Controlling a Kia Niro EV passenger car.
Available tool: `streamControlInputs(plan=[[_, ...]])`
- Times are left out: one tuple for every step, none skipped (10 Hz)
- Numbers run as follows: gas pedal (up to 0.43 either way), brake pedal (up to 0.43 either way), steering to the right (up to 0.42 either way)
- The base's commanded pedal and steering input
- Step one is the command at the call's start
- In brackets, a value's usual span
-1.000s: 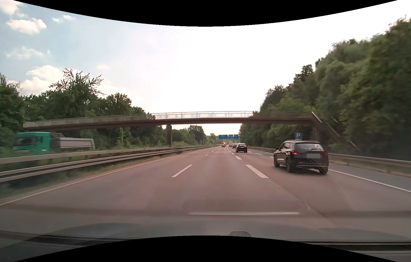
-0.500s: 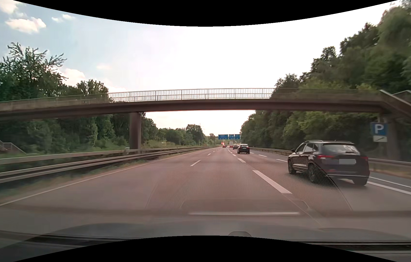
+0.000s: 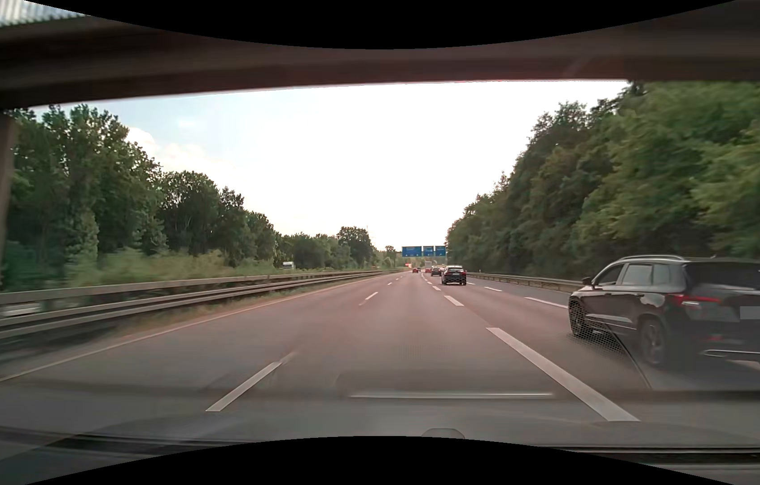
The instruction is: Follow the waypoints while adhering to traffic rules and regulations
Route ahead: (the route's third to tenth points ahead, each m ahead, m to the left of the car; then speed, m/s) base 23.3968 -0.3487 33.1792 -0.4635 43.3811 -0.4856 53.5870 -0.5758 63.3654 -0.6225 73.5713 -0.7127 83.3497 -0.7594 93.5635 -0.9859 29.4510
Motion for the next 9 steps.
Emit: streamControlInputs(plan=[[0.130,0.000,-0.002],[0.130,0.000,-0.001],[0.130,0.000,-0.001],[0.130,0.000,-0.001],[0.130,0.000,-0.001],[0.130,0.000,-0.001],[0.130,0.000,-0.001],[0.130,0.000,-0.001],[0.130,0.000,-0.001]])
